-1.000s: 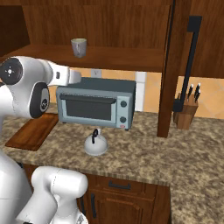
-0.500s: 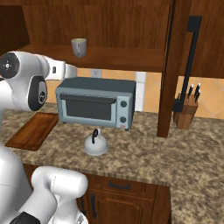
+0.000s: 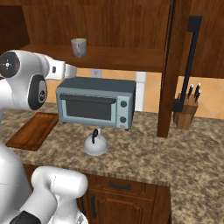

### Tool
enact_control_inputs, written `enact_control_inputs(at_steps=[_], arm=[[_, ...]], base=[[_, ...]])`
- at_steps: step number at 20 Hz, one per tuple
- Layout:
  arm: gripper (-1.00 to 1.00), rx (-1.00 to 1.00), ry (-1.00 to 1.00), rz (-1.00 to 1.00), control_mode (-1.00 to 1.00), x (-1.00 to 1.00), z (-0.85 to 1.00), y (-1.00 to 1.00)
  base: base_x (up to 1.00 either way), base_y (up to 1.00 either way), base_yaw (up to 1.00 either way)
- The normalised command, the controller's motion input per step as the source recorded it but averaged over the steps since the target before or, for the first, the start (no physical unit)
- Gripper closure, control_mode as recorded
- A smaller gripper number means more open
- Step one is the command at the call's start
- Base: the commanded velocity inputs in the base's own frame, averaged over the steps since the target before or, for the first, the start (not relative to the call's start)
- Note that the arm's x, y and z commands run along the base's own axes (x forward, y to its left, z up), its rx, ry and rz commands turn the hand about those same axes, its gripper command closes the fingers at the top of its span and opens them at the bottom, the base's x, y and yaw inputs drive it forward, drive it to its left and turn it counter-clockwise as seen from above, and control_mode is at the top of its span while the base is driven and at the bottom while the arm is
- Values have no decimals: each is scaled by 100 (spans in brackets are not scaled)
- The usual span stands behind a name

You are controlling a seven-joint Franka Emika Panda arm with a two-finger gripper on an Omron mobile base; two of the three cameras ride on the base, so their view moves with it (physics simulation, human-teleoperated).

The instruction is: Pick the kettle from the counter and place it on the tray. Then pick the mug from the cabinet and place it on the tray. Then close the cabinet doors.

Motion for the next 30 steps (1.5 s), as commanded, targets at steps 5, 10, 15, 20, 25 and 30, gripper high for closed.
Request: enact_control_inputs(at_steps=[5,10,15,20,25,30], arm=[[-100,43,-27,5,-100,19,26,-39],[-100,20,-18,5,-100,18,35,-17],[-100,-7,0,0,-100,35,1,6],[-100,-13,1,0,-100,42,0,16],[-100,-11,0,0,-100,31,0,19],[-100,-10,0,0,-100,20,0,27]], base=[[0,0,0],[0,0,0],[0,0,0],[0,0,0],[0,0,0],[0,0,0]])
